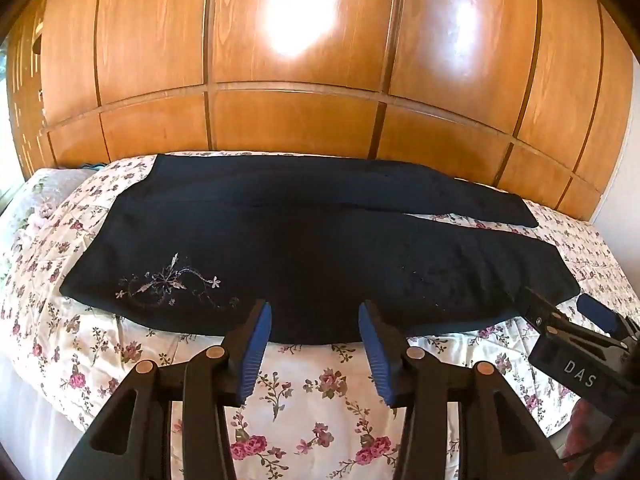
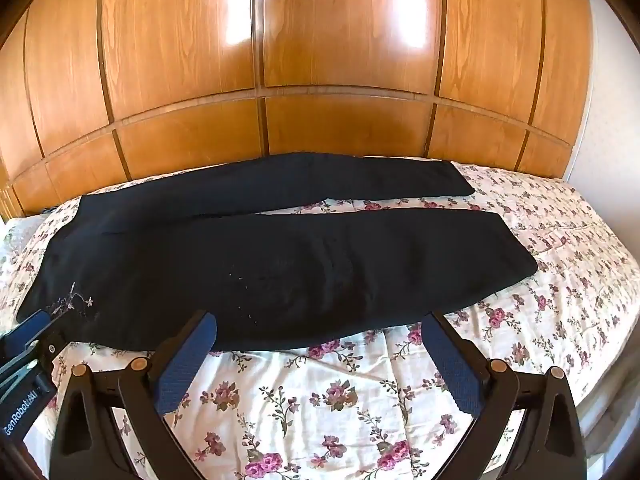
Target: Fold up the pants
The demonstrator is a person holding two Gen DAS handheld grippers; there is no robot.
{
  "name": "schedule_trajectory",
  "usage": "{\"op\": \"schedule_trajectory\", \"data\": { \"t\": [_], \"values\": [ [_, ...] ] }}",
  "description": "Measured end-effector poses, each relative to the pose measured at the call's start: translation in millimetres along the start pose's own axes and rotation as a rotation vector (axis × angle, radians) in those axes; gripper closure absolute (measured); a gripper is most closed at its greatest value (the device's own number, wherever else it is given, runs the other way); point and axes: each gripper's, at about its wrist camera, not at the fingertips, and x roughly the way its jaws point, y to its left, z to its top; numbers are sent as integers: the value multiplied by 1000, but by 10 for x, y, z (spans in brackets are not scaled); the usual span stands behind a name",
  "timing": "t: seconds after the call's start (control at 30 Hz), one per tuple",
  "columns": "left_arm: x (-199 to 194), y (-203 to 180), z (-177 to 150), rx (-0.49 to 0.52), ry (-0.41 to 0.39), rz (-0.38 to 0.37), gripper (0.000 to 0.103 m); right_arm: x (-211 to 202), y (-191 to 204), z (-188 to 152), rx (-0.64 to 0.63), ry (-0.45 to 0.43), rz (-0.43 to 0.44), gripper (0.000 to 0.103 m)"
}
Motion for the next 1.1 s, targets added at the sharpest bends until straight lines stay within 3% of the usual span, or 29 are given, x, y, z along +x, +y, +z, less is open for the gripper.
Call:
{"op": "schedule_trajectory", "data": {
  "t": [1.1],
  "values": [
    [31,14,-19,9,12,10,57,34,13,-18,-11,11,4,0]
  ]
}}
